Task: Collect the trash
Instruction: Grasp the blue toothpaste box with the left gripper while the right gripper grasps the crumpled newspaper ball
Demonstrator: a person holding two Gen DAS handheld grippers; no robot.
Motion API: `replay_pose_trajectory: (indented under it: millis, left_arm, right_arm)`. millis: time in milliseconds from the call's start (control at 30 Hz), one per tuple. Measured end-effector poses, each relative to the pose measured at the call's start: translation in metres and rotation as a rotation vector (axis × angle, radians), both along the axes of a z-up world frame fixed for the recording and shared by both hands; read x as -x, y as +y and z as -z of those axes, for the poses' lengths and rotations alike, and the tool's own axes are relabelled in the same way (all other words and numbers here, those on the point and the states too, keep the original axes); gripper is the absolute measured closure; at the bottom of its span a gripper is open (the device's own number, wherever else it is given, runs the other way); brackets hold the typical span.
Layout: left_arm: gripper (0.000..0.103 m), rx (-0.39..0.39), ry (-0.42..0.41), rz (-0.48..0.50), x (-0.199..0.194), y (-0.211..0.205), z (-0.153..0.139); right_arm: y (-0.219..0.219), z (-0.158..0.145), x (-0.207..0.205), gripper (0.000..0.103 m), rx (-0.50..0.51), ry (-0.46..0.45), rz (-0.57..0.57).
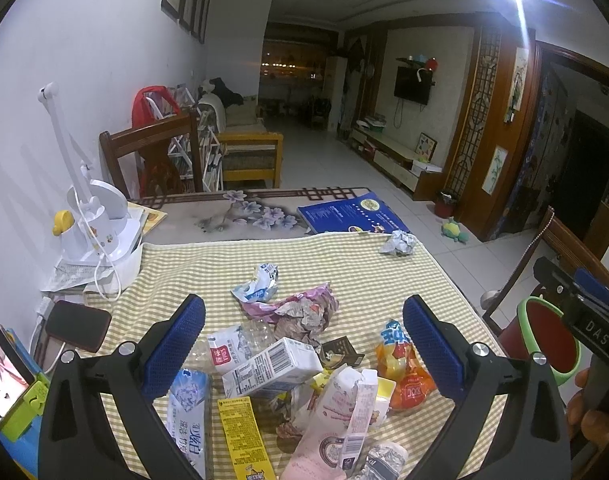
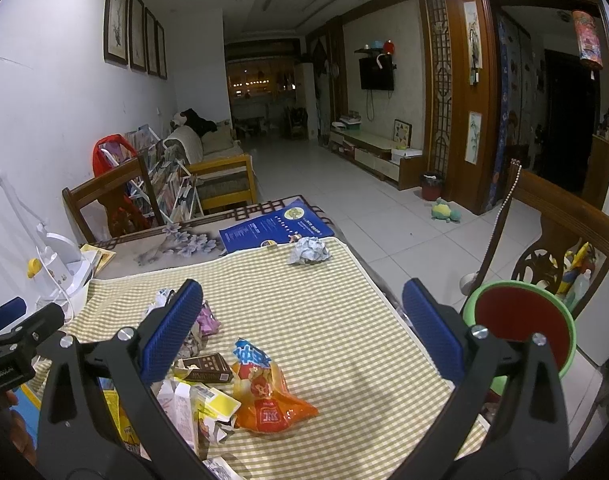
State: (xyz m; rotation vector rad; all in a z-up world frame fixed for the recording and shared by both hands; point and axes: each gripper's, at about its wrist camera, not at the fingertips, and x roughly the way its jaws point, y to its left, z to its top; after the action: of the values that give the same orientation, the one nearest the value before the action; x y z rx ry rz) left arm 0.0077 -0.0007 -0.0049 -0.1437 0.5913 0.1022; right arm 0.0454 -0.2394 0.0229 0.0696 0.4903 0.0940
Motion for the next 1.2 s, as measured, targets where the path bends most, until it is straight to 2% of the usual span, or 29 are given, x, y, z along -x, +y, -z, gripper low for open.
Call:
replay_pose_trajectory:
  millis: [167, 233, 333, 500, 667, 867, 933, 1033, 1067, 1200]
  left_arm:
    - [0.008, -0.009, 0.016, 0.008, 0.003, 0.004, 0.005]
    - [0.008, -0.011, 0.04, 0.024, 0.006, 0.01, 0.017]
    - [0.008, -0.017, 0.11, -0.001, 0.014, 0.031, 0.042]
    - [0.009, -0.007, 0.274, -0.05, 0.032, 0.069, 0.099]
    - [0.012, 0.06, 0.405, -0.091, 0.041, 0.096, 0.145]
    - [0.014, 0.155, 0.477, -0.125, 0.031, 0.111, 0.181]
    - [0.018, 0.183, 0.484, -0.13, 0.021, 0.117, 0.188]
    - [0.035, 0.213, 0.506, -0.122, 0.008, 0.119, 0.196]
    - [0.045, 0.226, 0.514, -0.118, 0.004, 0.119, 0.199]
    - [0.057, 0.254, 0.502, -0.107, -0.008, 0.12, 0.201]
  right_arm:
    - [0.001, 0.009, 0.0, 0.004, 0.009, 0.023, -0.007]
    - [0.006, 0.013, -0.004, 0.004, 0.009, 0.035, -0.015]
    - [0.01, 0.02, -0.008, 0.004, 0.005, 0.062, -0.035]
    - [0.028, 0.032, -0.024, 0.004, 0.001, 0.125, -0.104]
    - [0.057, 0.047, -0.047, 0.004, -0.015, 0.201, -0.208]
    - [0.102, 0.072, -0.085, 0.004, -0.025, 0.323, -0.339]
    - [0.114, 0.084, -0.102, 0.004, -0.041, 0.391, -0.362]
    - [0.132, 0.105, -0.127, 0.004, -0.058, 0.492, -0.381]
    - [0.139, 0.113, -0.137, 0.004, -0.059, 0.527, -0.387]
    - [0.16, 0.143, -0.162, 0.004, -0.078, 0.656, -0.424]
